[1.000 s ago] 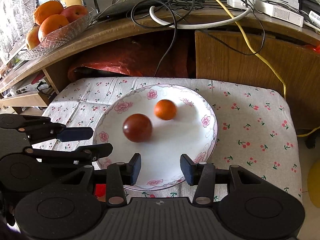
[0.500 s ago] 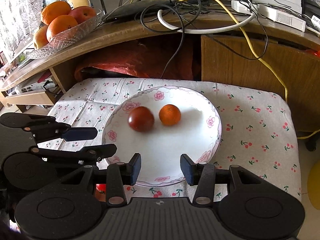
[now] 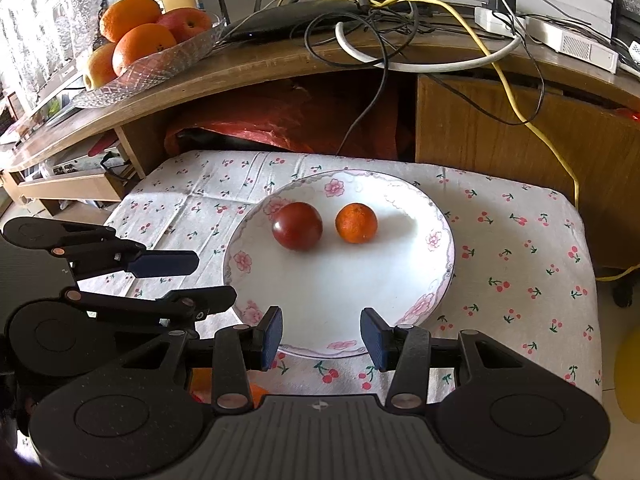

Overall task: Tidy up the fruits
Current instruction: 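Withdraw both grippers from the bowl back toward the remaining fruits, then lower both grippers toward the small brown fruit and another orange tangerine, then grasp the small brown fruit with the right gripper while the left grasps the tangerine, then carry the brown fruit and tangerine in both grippers over the white bowl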

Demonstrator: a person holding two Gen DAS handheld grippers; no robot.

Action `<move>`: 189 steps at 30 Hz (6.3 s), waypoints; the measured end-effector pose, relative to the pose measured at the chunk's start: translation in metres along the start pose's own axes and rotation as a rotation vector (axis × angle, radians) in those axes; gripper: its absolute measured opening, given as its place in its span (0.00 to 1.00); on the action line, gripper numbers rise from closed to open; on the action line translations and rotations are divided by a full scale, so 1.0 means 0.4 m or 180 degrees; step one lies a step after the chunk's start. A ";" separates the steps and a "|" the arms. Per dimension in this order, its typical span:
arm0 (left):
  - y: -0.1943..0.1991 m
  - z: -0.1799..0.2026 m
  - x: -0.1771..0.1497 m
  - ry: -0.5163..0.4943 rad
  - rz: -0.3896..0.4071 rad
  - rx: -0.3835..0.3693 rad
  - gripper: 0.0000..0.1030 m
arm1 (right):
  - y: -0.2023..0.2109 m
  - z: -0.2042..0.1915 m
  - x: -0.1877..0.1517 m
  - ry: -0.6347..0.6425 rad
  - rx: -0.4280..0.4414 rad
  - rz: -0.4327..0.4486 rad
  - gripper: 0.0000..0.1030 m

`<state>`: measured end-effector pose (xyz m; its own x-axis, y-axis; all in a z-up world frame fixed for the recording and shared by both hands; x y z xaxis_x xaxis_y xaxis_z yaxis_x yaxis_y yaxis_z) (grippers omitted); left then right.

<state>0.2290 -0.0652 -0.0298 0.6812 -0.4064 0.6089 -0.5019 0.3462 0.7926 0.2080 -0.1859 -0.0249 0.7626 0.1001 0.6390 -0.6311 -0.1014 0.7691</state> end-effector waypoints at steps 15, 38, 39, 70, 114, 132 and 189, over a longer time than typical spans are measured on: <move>0.070 0.018 -0.097 -0.0149 -0.0129 -0.0216 0.42 | 0.046 -0.070 -0.071 0.0292 0.0258 -0.0175 0.40; 0.086 -0.006 -0.222 -0.0457 -0.0355 -0.0500 0.46 | -0.006 -0.161 -0.165 0.0779 0.0481 -0.0433 0.29; 0.084 -0.008 -0.222 -0.0459 -0.0350 -0.0513 0.46 | -0.006 -0.164 -0.165 0.0807 0.0477 -0.0418 0.29; 0.079 -0.016 -0.241 -0.0443 -0.0383 -0.0612 0.38 | 0.023 -0.162 -0.204 0.0909 0.0574 -0.0560 0.21; 0.053 -0.019 -0.214 -0.0413 -0.0353 -0.0518 0.37 | 0.021 -0.158 -0.188 0.0830 0.0499 -0.0489 0.21; 0.087 -0.013 -0.200 -0.0511 -0.0239 -0.0404 0.36 | 0.046 -0.145 -0.158 0.0756 0.0453 -0.0308 0.21; -0.043 0.029 0.020 -0.0357 -0.0036 -0.0218 0.36 | -0.028 -0.011 -0.028 0.0278 -0.0028 -0.0035 0.22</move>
<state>0.2370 -0.0842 -0.0382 0.6209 -0.5013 0.6027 -0.4543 0.3965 0.7978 0.2059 -0.1813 -0.0408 0.7546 0.1871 0.6290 -0.6242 -0.0912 0.7760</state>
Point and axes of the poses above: each gripper's, at about its wrist camera, not at the fingertips, and y roughly against the way its jaws point, z to its right, x to its top, the point moved 4 cm from there along -y, roughly the way its jaws point, and after that the axes turned 9 degrees about -x, right-handed, at the moved point
